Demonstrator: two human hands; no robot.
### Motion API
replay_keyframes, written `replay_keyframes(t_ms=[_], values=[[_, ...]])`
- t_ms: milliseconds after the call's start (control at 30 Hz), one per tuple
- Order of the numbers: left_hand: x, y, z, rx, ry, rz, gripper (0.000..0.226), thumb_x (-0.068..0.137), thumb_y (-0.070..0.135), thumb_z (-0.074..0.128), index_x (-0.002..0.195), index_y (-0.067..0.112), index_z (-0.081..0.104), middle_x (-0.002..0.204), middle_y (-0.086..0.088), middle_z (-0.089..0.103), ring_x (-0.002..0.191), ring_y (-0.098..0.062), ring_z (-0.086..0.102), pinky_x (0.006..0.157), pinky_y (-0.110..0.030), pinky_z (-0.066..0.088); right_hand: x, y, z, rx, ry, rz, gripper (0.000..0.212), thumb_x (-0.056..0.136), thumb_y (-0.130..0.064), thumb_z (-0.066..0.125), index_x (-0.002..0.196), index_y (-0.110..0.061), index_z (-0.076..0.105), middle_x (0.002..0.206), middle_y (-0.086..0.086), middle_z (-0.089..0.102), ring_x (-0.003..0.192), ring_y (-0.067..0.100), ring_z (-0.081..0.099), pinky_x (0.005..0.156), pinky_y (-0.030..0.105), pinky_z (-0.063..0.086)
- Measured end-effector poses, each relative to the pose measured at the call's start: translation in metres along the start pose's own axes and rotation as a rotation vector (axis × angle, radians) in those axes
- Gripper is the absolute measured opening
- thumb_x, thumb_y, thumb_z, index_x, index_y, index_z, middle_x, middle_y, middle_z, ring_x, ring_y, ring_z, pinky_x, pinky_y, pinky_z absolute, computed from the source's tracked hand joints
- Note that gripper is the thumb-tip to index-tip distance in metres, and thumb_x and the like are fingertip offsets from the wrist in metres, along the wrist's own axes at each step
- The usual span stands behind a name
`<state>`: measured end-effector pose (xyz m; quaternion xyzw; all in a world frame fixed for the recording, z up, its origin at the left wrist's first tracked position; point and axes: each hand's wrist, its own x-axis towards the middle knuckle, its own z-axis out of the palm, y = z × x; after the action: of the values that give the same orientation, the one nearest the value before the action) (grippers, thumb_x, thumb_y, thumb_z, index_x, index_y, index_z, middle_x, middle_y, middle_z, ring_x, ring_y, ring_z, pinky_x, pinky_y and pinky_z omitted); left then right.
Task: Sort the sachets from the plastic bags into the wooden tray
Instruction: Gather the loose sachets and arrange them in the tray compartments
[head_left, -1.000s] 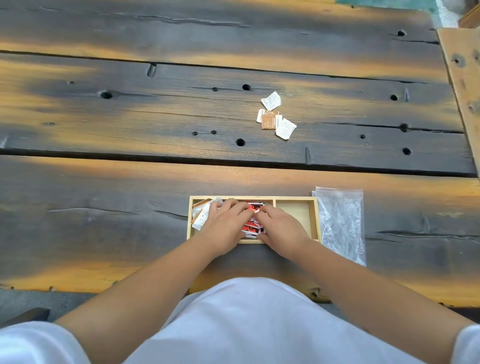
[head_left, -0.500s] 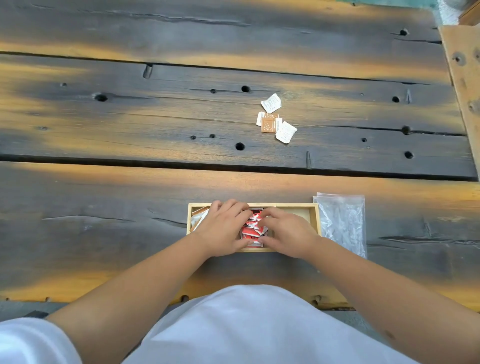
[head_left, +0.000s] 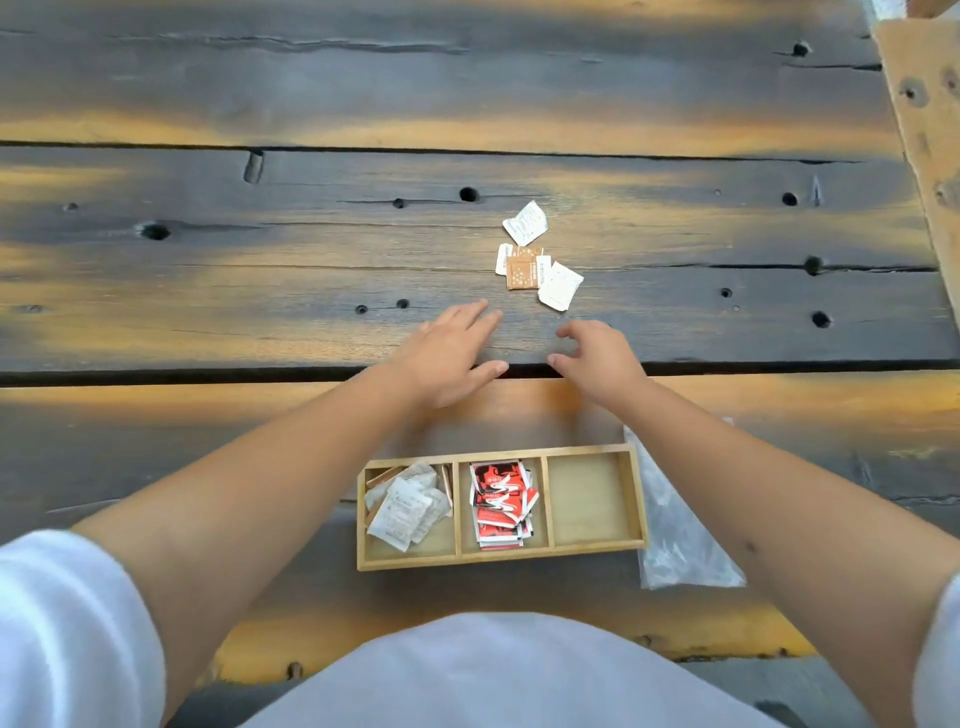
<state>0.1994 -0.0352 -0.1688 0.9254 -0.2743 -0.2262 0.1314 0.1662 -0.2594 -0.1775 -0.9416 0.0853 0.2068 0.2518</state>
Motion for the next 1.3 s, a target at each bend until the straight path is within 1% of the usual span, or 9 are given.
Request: replay_keyframes(t_ms=[200,467,567,700,867,1033,1167,1200,1300], values=[[0.081,-0.013,-0.025,-0.08,0.021,-0.023,0.07,0.096,0.048,0.049,0.152,0.016,0.023,0.161,-0.008,0.022,0.146,-0.028,0.022,0.118,-0.046,0.025,0.066,0.004,-0.016,0.024,0.059,0.097,0.056,0.086,-0.026,0.07,0.136,-0.009,0.05,0.138,0.015,0.052,0.13,0.03,0.046,0.103,0.037,0.038],[0.171,-0.036,-0.025,-0.018,0.007,-0.087,0.06,0.097,0.047,0.044,0.149,0.022,0.031,0.157,-0.007,0.028,0.143,-0.032,0.022,0.114,-0.052,0.026,0.12,0.007,-0.009,0.027,0.067,0.117,0.047,0.086,-0.018,0.069,0.128,-0.009,0.05,0.132,0.013,0.047,0.118,0.031,0.051,0.097,0.037,0.041],[0.192,-0.039,-0.022,-0.047,-0.009,-0.074,0.058,0.097,0.046,0.045,0.149,0.028,0.029,0.157,-0.012,0.026,0.141,-0.036,0.024,0.114,-0.052,0.025,0.133,0.004,-0.006,0.068,0.114,0.127,0.038,0.082,-0.022,0.074,0.113,-0.01,0.057,0.119,0.011,0.058,0.111,0.028,0.053,0.087,0.035,0.042],[0.2,-0.041,-0.02,-0.012,0.006,0.027,0.051,0.096,0.046,0.047,0.143,0.028,0.041,0.159,-0.003,0.023,0.14,-0.033,0.022,0.109,-0.053,0.023,0.146,0.0,-0.001,0.207,0.154,0.219,0.027,0.08,-0.028,0.074,0.1,-0.016,0.06,0.1,0.002,0.065,0.09,0.019,0.055,0.073,0.029,0.039],[0.185,-0.049,-0.013,-0.081,0.041,0.056,0.066,0.086,0.044,0.065,0.145,0.023,0.042,0.155,0.005,0.033,0.137,-0.025,0.027,0.11,-0.049,0.023,0.156,-0.014,0.009,0.334,0.199,0.324,0.022,0.081,-0.035,0.072,0.075,-0.024,0.055,0.085,-0.002,0.067,0.081,0.018,0.06,0.068,0.028,0.039],[0.173,-0.06,-0.002,-0.282,0.138,0.055,0.064,0.083,0.016,0.072,0.142,0.016,0.046,0.139,-0.002,0.05,0.126,-0.025,0.042,0.109,-0.035,0.031,0.158,-0.024,0.017,0.598,0.175,0.329,0.019,0.084,-0.021,0.071,0.095,-0.017,0.055,0.069,0.001,0.071,0.06,0.011,0.071,0.074,0.039,0.06],[0.163,-0.058,0.001,-0.351,0.173,0.063,0.067,0.083,0.002,0.066,0.145,0.01,0.042,0.14,-0.009,0.05,0.13,-0.024,0.045,0.11,-0.023,0.028,0.162,-0.023,0.016,0.618,0.103,0.253,0.064,0.08,-0.017,0.073,0.134,-0.023,0.04,0.07,0.004,0.073,0.062,0.014,0.073,0.073,0.041,0.061],[0.161,-0.057,0.003,-0.362,0.18,0.073,0.067,0.083,-0.001,0.065,0.145,0.008,0.041,0.142,-0.01,0.049,0.133,-0.024,0.044,0.11,-0.02,0.025,0.163,-0.023,0.015,0.607,0.077,0.234,0.068,0.08,-0.017,0.074,0.137,-0.025,0.039,0.07,0.004,0.073,0.062,0.016,0.073,0.072,0.041,0.061],[0.156,-0.054,0.007,-0.399,0.183,0.066,0.068,0.085,-0.005,0.06,0.148,0.009,0.036,0.153,-0.012,0.037,0.142,-0.024,0.034,0.113,-0.017,0.018,0.163,-0.026,0.011,0.575,0.044,0.184,0.047,0.081,-0.015,0.073,0.12,-0.03,0.052,0.075,0.004,0.072,0.061,0.018,0.072,0.069,0.041,0.061]])
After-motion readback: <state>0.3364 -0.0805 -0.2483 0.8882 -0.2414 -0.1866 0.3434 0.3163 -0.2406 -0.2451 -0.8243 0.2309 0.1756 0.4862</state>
